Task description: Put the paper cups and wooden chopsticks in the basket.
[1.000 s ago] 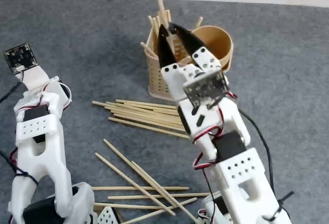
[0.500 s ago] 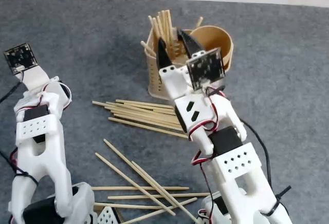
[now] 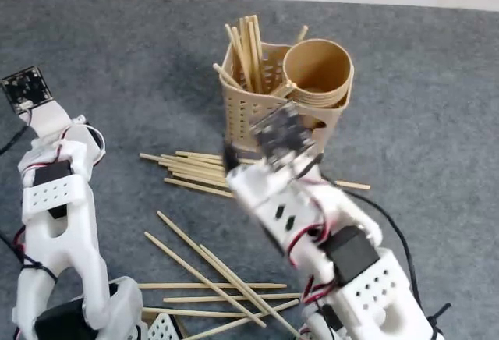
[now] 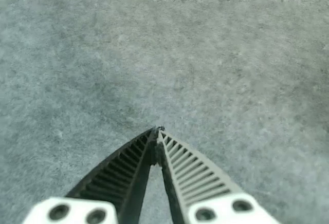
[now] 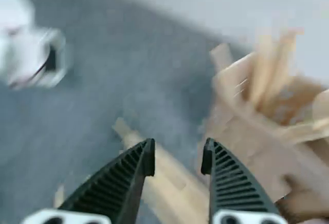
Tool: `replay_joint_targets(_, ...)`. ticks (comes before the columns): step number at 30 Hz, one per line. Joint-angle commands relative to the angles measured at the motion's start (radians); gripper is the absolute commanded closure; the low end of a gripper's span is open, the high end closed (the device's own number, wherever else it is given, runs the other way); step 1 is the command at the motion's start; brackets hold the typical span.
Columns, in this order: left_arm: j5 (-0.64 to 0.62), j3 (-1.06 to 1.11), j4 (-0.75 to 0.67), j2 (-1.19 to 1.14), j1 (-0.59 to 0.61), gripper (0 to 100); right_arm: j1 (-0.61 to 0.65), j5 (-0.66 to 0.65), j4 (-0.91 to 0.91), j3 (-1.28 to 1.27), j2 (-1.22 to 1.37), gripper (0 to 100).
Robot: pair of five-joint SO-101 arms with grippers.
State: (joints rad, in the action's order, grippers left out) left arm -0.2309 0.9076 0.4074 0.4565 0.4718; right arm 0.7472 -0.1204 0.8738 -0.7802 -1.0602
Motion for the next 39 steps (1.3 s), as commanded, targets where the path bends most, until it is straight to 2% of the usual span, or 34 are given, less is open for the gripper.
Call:
replay_joint_targets(1,-0.006,-0.001,-0.038,0.025,0.019,99,0.136,0.008,0.119,-0.01,-0.025,84.0)
replay_joint_targets(4,-0.006,-0.001,-0.038,0.025,0.019,99,0.229,0.008,0.102,-0.156,-0.027,84.0)
replay_joint_targets(6,-0.006,-0.001,-0.038,0.025,0.019,99,0.268,0.008,0.025,-0.263,-0.027,84.0)
replay_joint_targets(10,-0.006,-0.001,-0.038,0.025,0.019,99,0.303,0.002,-0.122,-0.44,-0.025,84.0)
replay_joint_targets(13,-0.005,-0.001,-0.038,0.025,0.019,99,0.314,0.002,-0.13,-0.521,-0.025,84.0)
replay_joint_targets(28,-0.005,-0.001,-0.04,0.025,0.015,99,0.344,0.008,-0.114,-0.53,-0.005,84.0)
replay_joint_targets(39,-0.005,-0.001,-0.04,0.025,0.013,99,0.34,0.008,-0.084,-0.323,0.43,84.0)
